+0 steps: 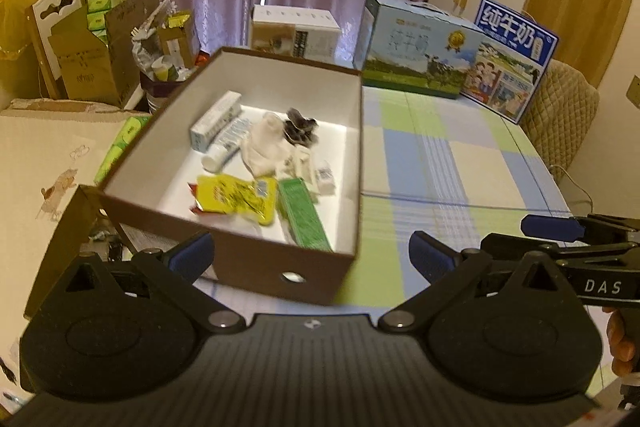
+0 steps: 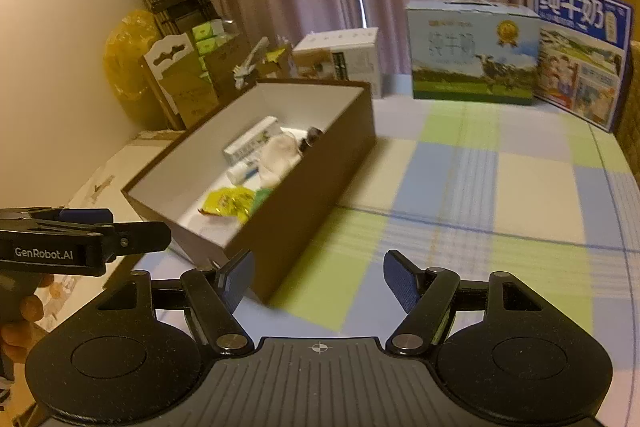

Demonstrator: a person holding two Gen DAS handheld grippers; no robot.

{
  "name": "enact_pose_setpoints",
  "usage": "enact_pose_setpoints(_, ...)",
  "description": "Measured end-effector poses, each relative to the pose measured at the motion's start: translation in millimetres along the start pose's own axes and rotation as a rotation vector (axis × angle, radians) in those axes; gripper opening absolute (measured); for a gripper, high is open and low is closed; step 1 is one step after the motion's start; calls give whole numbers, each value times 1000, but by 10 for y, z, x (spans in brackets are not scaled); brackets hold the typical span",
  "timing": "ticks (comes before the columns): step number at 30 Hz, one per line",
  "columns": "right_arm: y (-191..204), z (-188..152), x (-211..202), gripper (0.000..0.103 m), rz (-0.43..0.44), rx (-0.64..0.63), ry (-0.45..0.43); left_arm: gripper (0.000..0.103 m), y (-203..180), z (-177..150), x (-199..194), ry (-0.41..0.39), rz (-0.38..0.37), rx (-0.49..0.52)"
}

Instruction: Organize objects

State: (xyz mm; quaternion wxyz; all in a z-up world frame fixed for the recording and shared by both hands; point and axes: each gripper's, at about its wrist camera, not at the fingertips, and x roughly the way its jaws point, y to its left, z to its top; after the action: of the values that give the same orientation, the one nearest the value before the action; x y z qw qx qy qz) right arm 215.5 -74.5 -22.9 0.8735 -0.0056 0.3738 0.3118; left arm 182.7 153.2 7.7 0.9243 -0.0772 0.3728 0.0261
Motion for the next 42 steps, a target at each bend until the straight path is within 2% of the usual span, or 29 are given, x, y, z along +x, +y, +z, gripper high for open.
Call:
enact_pose_setpoints(16, -537, -609, -811, 69, -74, 48, 23, 102, -848, -528, -241, 45, -41, 54)
enact_pose_setpoints(25, -701, -839, -1176, 69, -108, 75, 15, 102, -1220, -773, -309, 66, -64, 86)
enact_pose_setpoints(42, -742, -1039, -1436, 69, -140, 104, 9, 102, -1453, -971, -427, 67, -89, 114)
